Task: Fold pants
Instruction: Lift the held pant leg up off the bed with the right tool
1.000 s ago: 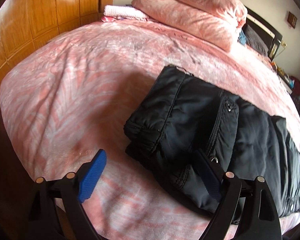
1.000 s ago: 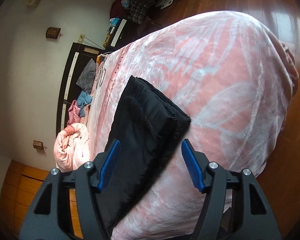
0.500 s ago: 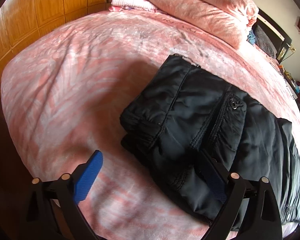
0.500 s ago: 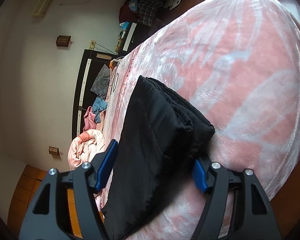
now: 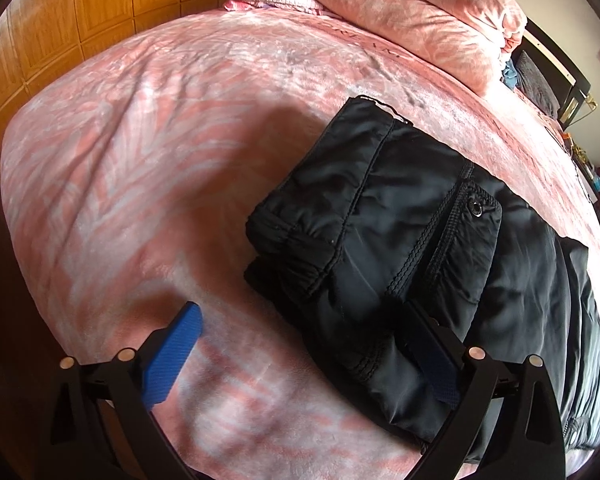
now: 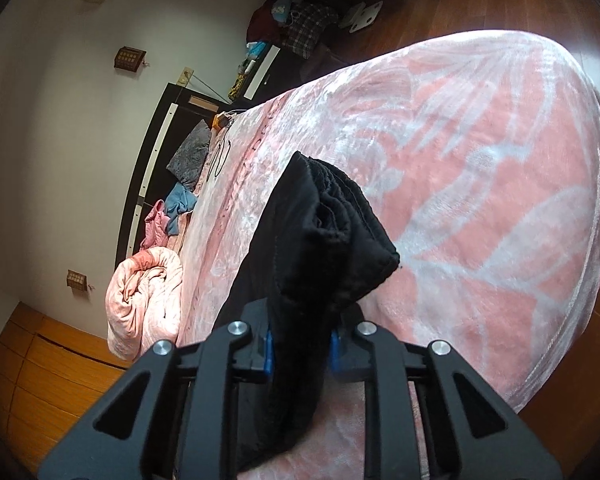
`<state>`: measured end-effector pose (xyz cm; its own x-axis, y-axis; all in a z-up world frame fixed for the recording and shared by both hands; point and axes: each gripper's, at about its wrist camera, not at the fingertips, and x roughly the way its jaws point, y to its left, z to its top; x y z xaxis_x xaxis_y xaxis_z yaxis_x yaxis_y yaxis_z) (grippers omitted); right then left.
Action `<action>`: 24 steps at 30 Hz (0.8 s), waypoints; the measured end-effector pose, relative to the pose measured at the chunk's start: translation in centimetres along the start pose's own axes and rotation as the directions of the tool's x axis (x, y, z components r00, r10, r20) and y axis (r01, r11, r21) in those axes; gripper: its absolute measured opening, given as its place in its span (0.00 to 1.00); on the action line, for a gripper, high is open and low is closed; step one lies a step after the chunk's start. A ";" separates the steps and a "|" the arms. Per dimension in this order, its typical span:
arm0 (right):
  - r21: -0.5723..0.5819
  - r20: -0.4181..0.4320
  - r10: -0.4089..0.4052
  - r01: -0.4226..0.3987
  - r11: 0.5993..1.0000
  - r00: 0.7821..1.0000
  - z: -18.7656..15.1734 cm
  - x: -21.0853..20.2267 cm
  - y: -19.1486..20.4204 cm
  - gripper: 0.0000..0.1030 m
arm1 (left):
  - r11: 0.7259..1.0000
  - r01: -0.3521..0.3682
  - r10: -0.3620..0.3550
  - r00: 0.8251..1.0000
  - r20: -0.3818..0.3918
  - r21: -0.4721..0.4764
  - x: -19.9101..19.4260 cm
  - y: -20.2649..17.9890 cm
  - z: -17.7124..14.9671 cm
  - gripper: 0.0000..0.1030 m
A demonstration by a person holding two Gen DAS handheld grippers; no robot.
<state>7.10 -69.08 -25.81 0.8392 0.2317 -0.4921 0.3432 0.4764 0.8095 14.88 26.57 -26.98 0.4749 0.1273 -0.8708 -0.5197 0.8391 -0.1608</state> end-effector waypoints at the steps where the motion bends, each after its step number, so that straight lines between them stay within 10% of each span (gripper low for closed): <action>1: -0.016 0.005 -0.008 0.008 1.000 1.000 0.0 -0.2 0.7 0.16 | 1.000 0.001 -0.001 1.000 0.000 0.002 0.0 0.0 0.0 0.97; 24: -0.335 0.093 -0.064 0.092 0.938 0.994 -2.1 -4.2 15.1 0.15 | 0.999 0.035 -0.035 0.999 -0.006 0.003 0.0 0.6 -0.1 0.97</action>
<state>7.85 -61.06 -12.17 0.8513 0.1207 -0.5105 0.2571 0.7523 0.6066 14.54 27.03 -27.09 0.4883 0.0945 -0.8675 -0.5007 0.8446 -0.1898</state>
